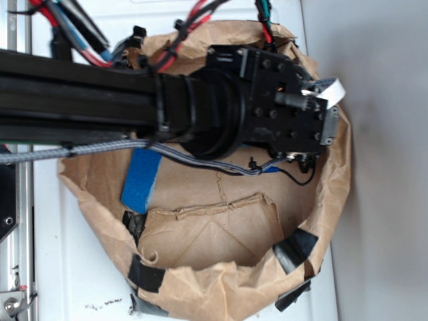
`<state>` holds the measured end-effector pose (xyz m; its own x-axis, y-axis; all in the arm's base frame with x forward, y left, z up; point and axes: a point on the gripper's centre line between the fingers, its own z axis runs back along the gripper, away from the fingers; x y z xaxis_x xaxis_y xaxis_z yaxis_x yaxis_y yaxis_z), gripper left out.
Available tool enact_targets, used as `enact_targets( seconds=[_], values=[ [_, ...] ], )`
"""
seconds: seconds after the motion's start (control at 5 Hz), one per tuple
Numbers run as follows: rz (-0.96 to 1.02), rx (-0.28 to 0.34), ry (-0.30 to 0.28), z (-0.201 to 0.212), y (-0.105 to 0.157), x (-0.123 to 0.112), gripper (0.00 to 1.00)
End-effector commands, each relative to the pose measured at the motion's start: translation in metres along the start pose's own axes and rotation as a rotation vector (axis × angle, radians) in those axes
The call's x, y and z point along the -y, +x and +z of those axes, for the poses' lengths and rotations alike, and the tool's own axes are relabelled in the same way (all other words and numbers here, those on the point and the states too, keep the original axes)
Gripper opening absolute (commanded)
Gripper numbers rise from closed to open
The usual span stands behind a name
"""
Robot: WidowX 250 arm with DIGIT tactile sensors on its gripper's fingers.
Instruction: Grab the blue ball.
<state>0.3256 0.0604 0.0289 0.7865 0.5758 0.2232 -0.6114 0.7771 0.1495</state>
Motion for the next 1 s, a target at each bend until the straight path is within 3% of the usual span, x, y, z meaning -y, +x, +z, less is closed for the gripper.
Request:
enact_targets(
  seconds=[0.0,0.2,0.4,0.6,0.8],
  values=[
    [-0.070,-0.046,-0.199,0.077,0.011,-0.044,0.00],
    [-0.136,-0.056,-0.271,0.101,0.010,-0.063,0.00],
    [-0.168,-0.057,-0.299,0.109,0.008,-0.070,0.00],
    [-0.229,-0.001,-0.317,0.108,0.005,-0.069,0.00],
    [-0.277,0.035,-0.241,0.106,0.000,-0.062,0.00]
  ],
)
